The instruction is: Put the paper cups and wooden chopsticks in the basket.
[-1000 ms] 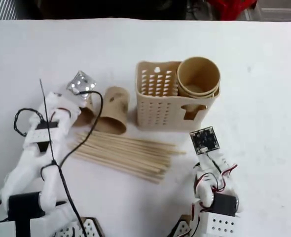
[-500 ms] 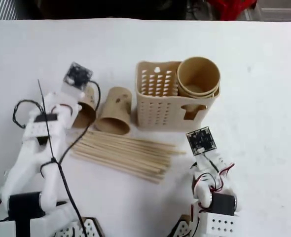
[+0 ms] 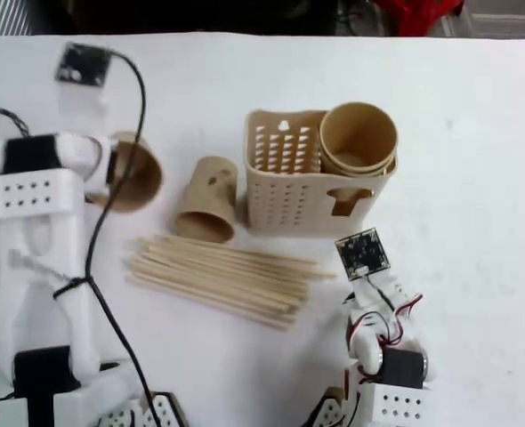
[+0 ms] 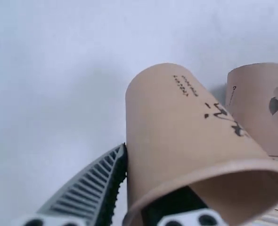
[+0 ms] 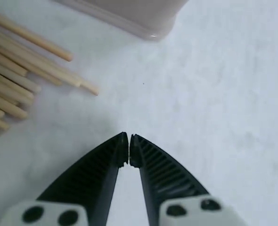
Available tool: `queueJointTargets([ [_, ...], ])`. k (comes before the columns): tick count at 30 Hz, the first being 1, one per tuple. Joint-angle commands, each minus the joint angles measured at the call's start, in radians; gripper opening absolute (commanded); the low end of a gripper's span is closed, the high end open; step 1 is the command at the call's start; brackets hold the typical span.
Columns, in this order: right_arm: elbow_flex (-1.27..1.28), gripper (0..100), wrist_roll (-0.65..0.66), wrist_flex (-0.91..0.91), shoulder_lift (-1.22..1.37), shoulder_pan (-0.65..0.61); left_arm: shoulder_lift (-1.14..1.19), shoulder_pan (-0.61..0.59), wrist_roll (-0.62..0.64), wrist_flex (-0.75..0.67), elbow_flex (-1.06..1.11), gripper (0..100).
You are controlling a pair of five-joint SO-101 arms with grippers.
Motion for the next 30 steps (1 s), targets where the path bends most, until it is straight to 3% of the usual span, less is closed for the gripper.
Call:
queueJointTargets([
  [1, 0.005, 2.0, 0.012, -0.024, -0.01, -0.008, -0.012, -0.001, 0.015, 0.198, -0.316, 2],
  [4, 0.005, 2.0, 0.012, -0.024, -0.01, -0.008, -0.012, 0.058, 0.043, 0.345, -0.589, 2],
  [8, 0.005, 2.0, 0.012, -0.024, -0.01, -0.008, -0.039, 0.157, 0.104, 0.35, -0.786, 2],
  [11, 0.005, 2.0, 0.012, -0.024, -0.01, -0.008, -0.076, 0.303, 0.166, 0.345, -0.79, 2],
  [14, 0.005, 2.0, 0.012, -0.024, -0.01, -0.002, -0.09, 0.417, 0.146, 0.333, -0.789, 2],
  [22, 0.005, 2.0, 0.012, -0.024, -0.01, -0.002, -0.084, 0.535, 0.12, 0.282, -0.772, 2],
  [30, 0.006, 2.0, 0.012, -0.024, -0.01, -0.002, -0.084, 0.842, 0.025, 0.02, -0.519, 2],
])
